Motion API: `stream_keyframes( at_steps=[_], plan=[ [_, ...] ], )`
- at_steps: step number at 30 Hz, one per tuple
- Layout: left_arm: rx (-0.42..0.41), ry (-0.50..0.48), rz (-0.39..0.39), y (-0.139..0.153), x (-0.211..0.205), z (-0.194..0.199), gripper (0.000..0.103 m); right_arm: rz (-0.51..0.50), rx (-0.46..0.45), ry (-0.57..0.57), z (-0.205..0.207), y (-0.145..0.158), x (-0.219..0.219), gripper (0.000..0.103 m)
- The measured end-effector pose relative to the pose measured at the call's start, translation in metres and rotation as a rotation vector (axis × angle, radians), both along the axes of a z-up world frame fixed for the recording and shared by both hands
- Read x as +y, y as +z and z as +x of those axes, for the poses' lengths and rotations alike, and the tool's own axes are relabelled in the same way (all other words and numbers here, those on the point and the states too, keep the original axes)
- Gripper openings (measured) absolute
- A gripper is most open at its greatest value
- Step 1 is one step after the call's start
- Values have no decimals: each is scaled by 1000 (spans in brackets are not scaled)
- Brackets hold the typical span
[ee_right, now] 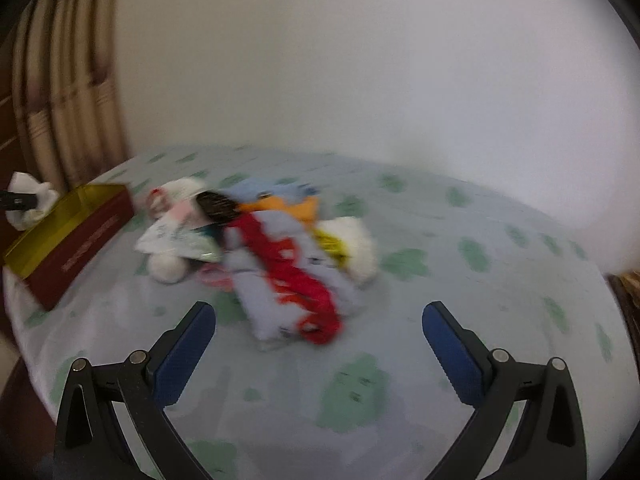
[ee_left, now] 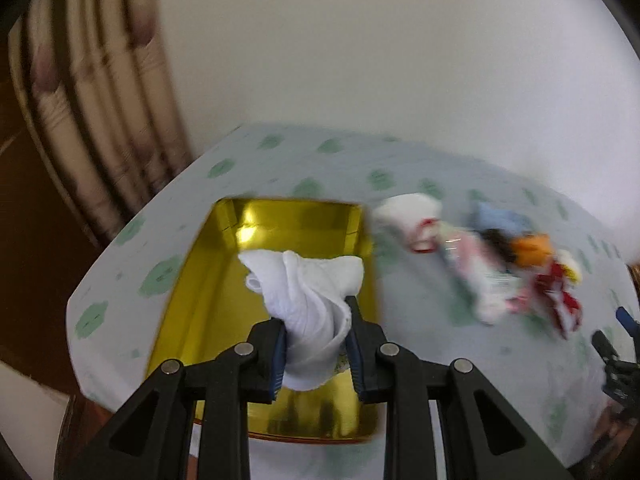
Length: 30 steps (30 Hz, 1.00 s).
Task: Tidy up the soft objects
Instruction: 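Carry the towel into the gold tin with left tool while right tool grasps grey ruffled shirt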
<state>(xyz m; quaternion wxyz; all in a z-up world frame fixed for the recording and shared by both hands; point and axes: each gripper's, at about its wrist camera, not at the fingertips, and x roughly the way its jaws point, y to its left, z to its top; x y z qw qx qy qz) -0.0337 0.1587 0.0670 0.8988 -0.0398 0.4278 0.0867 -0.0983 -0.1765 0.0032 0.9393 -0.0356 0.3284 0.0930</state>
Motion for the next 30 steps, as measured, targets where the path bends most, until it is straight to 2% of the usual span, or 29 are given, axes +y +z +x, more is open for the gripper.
stream_keyframes(
  at_steps=[4, 8, 10, 11, 13, 15, 19, 21, 22, 23, 25, 27, 29, 30],
  plan=[
    [47, 47, 13, -18, 19, 2, 30, -2, 82, 86, 26, -2, 9, 101],
    [82, 63, -4, -33, 29, 6, 35, -17, 141, 91, 44, -7, 13, 101],
    [111, 74, 4, -42, 28, 12, 41, -11, 152, 89, 48, -7, 16, 101],
    [119, 78, 13, -45, 28, 13, 42, -21, 155, 85, 49, -7, 19, 101],
    [124, 77, 35, -47, 26, 15, 52, -55, 163, 76, 54, -10, 24, 101],
    [133, 77, 68, -49, 24, 17, 58, -80, 180, 69, 59, -17, 28, 101],
    [139, 65, 137, -52, 20, 21, 59, -82, 213, 55, 67, -25, 31, 101],
    [133, 58, 140, -52, 21, 21, 59, -61, 230, 47, 71, -26, 29, 90],
    [122, 57, 136, -51, 21, 20, 59, -60, 236, 41, 73, -27, 29, 79],
    [110, 60, 131, -49, 22, 19, 59, -69, 263, 28, 77, -30, 28, 75],
    [91, 69, 111, -46, 24, 16, 59, -54, 287, 22, 81, -33, 26, 73],
    [86, 90, 101, -44, 26, 15, 59, -55, 295, 16, 83, -34, 25, 65],
    [69, 118, 84, -40, 31, 11, 59, -53, 300, 16, 83, -34, 24, 41],
    [55, 126, 77, -36, 32, 10, 59, -49, 306, 13, 83, -34, 22, 38]
  ],
)
